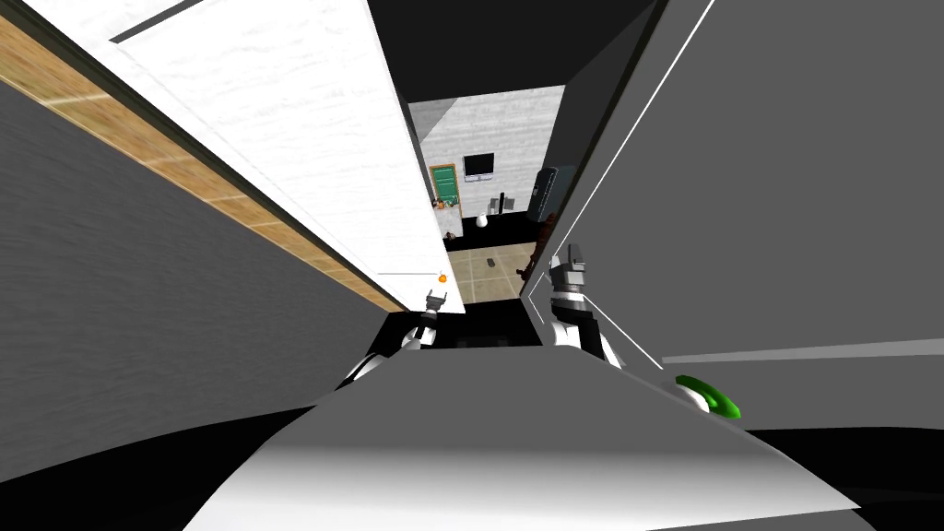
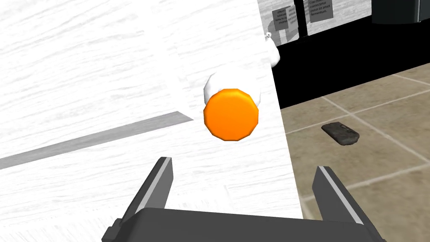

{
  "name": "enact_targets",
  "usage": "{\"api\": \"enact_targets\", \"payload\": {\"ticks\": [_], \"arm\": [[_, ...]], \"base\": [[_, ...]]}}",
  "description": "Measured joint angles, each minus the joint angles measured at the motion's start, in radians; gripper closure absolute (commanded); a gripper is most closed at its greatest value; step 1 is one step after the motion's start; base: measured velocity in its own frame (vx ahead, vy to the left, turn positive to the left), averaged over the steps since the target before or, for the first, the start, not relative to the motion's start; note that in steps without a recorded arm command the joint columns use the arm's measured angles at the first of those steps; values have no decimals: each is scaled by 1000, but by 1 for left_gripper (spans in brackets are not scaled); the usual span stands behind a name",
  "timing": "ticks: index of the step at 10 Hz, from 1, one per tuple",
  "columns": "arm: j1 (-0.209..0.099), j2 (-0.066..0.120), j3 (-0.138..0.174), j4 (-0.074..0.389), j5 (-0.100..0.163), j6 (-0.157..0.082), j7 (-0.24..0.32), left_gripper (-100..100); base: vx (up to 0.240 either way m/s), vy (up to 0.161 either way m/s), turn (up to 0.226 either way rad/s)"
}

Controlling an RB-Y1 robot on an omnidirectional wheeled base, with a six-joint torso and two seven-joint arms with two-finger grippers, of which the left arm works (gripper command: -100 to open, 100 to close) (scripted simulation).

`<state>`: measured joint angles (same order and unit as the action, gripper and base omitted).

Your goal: Pull the door open

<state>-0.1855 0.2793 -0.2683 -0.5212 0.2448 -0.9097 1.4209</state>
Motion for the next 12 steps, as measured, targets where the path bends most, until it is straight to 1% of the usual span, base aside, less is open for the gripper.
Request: {"api": "enact_targets", "payload": {"ticks": [5, 7, 10, 11, 12], "arm": [[-9, -5, -14, 3, 24, 9, 129, -100], [-11, -6, -17, 2, 30, 12, 169, -100], [-16, -9, -24, 6, 42, 15, 246, -100], [-17, -9, -25, 4, 44, 17, 263, -100], [-17, -9, -26, 4, 44, 18, 267, -100]], "base": [[-39, 24, -8], [-29, 18, -6], [-24, 24, -6], [-8, 9, -2], [126, -69, -190]]}}
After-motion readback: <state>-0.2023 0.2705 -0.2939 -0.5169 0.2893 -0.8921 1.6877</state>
